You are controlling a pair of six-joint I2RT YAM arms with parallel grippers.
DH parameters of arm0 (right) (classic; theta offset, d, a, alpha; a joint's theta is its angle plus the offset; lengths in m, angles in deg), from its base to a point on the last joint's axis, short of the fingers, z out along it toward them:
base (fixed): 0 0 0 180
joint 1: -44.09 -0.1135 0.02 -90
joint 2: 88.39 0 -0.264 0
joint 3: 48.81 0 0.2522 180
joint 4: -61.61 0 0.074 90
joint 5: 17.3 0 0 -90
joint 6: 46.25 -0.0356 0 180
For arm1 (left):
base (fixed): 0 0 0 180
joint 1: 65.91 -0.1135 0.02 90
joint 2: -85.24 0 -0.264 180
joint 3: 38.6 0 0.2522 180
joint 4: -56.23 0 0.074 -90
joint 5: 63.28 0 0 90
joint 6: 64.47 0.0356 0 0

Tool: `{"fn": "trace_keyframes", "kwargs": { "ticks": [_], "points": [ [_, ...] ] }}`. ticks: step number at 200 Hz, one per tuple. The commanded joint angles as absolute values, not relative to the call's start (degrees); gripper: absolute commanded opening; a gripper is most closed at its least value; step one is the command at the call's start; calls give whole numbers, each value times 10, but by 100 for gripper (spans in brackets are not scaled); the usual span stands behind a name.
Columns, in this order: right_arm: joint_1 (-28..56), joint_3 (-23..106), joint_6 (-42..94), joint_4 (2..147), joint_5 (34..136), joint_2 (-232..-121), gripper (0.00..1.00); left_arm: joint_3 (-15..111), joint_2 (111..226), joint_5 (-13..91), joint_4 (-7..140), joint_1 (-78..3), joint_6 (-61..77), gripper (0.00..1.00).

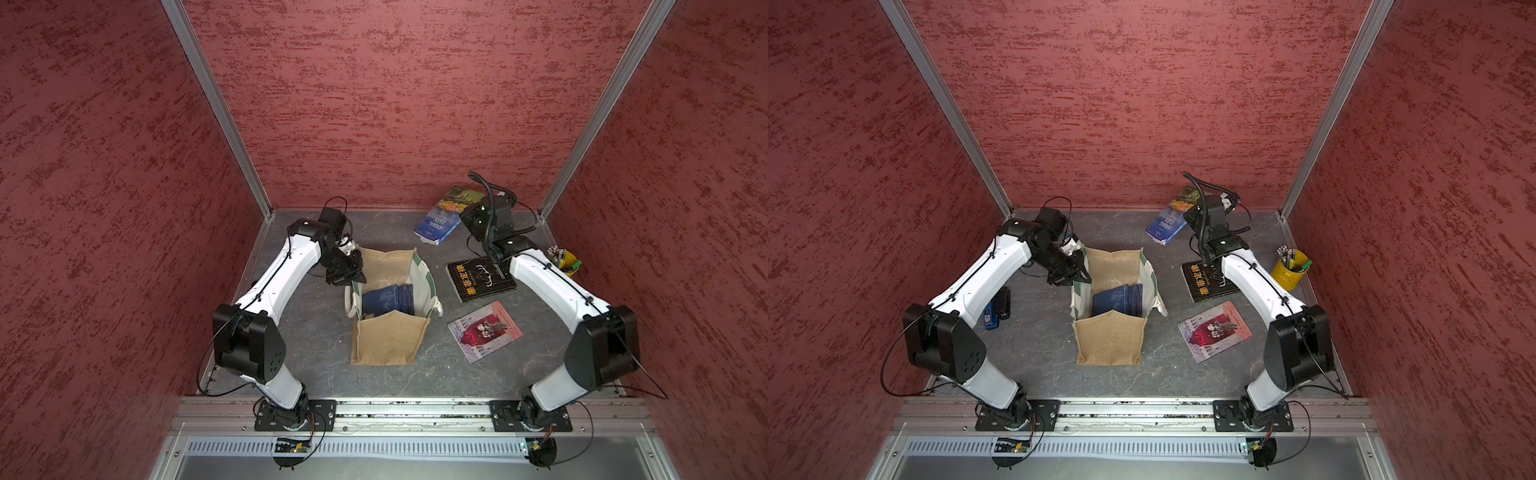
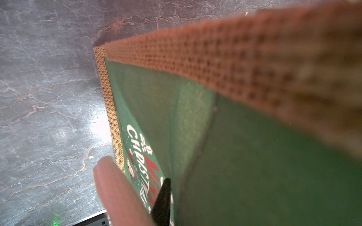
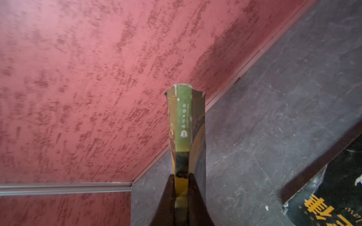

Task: Take out the books from the canvas bag
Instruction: Place the book at the center of the board.

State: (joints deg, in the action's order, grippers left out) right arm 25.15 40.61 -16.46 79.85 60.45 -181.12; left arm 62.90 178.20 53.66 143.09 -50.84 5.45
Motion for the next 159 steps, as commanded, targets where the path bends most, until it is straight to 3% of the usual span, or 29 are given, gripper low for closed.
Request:
{"fn": "trace_keyframes", "kwargs": {
  "ticks": [1, 55, 98, 115, 128, 135, 159],
  "points": [
    [248, 390, -231, 671, 553, -1821, 0, 641, 1774, 535, 1438, -514, 64, 18],
    [248, 330, -324, 494, 546, -1931, 0, 634, 1765, 534, 1447, -523, 72, 18],
    [245, 380, -321, 506, 557, -2025, 1, 634, 1762, 533, 1449, -526, 73, 18],
    [246, 398, -310, 529, 567, -2047, 18, 633, 1762, 534, 1448, -527, 74, 18],
    [246, 421, -291, 563, 587, -2060, 51, 632, 1760, 535, 1447, -527, 74, 18],
    [246, 433, -279, 583, 594, -2063, 61, 632, 1760, 536, 1447, -527, 74, 18],
    [246, 448, -263, 669, 598, -2043, 72, 633, 1760, 536, 1446, -528, 74, 18]
  ]
}}
